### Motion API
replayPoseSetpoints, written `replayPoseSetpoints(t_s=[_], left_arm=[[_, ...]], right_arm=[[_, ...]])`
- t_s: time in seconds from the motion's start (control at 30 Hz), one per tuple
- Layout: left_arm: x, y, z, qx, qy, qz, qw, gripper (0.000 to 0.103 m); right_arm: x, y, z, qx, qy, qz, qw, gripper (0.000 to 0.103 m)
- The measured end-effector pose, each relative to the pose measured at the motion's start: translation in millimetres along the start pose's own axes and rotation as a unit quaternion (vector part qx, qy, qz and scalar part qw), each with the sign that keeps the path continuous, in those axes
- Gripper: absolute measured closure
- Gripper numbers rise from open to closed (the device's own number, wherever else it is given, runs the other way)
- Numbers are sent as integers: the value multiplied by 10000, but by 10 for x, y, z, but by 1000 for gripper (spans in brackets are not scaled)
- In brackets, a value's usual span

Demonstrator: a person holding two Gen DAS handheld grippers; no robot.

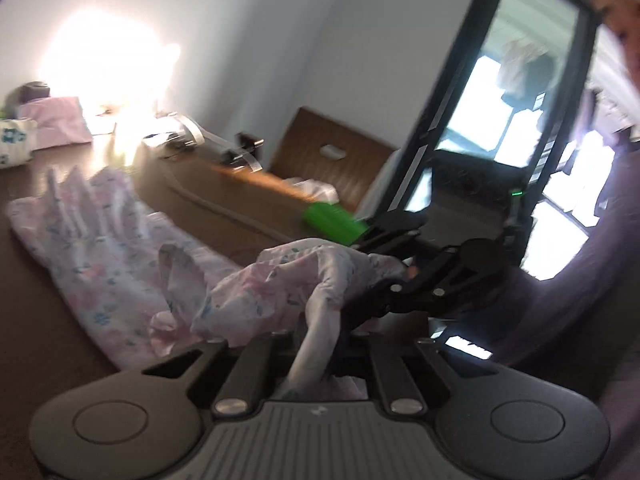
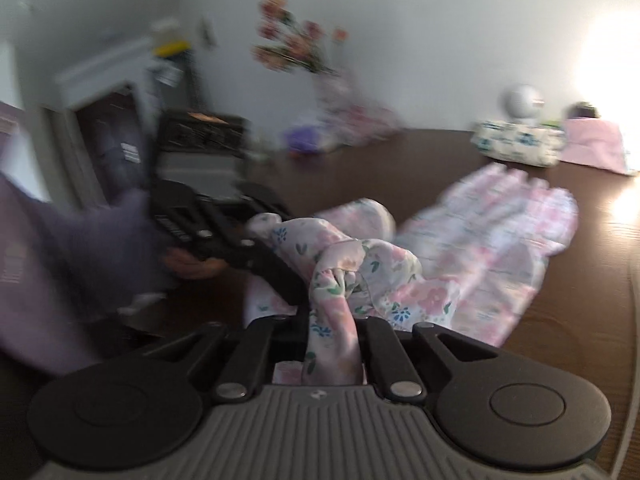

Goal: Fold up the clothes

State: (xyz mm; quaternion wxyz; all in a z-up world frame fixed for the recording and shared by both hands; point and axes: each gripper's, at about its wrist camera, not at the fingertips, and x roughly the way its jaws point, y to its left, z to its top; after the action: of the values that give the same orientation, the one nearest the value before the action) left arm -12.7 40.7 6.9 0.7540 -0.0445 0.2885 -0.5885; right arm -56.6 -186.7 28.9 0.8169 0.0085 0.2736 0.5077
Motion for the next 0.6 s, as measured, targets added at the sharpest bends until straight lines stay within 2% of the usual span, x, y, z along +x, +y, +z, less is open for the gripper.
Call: replayPoseSetpoints(t_s=[0.07,0.1,0.13,0.17,0.23,0.3,0.33,0.37,0.4,0.43,0.47,0.53,0.6], left_arm=[[-73,-52,-36,-19,2,-247,9997,96],[-63,-107,-80,57,121,-183,9997,96],[-38,-170,-133,160,274,-61,9995,95],[-14,-233,-185,262,428,60,9987,91],[35,-359,-290,466,734,302,9958,78],[13,-505,-358,740,879,733,9907,66],[-35,-583,-377,886,846,961,9878,63],[-114,-655,-387,1031,677,1193,9852,51],[-204,-724,-395,1175,467,1425,9817,28],[-273,-779,-424,1347,199,1734,9754,14],[-276,-795,-448,1503,45,1892,9704,0],[-244,-808,-491,1799,-182,2099,9608,0],[-120,-745,-475,1880,39,1801,9655,0]], right_arm=[[-65,34,-22,-26,84,312,9995,95],[-62,69,-43,-104,221,308,9992,93],[-57,114,-63,-183,363,196,9990,83],[-58,158,-91,-262,504,23,9984,65],[-111,269,-120,-477,641,-333,9963,45],[-232,384,-147,-698,637,-574,9939,35],[-303,422,-154,-738,582,-672,9933,26],[-350,443,-171,-742,509,-739,9932,18],[-390,461,-191,-737,434,-797,9931,15],[-368,459,-209,-731,405,-812,9932,8],[-329,451,-225,-723,390,-814,9933,2],[-224,401,-237,-740,408,-799,9932,2],[-68,293,-221,-788,433,-807,9927,2]])
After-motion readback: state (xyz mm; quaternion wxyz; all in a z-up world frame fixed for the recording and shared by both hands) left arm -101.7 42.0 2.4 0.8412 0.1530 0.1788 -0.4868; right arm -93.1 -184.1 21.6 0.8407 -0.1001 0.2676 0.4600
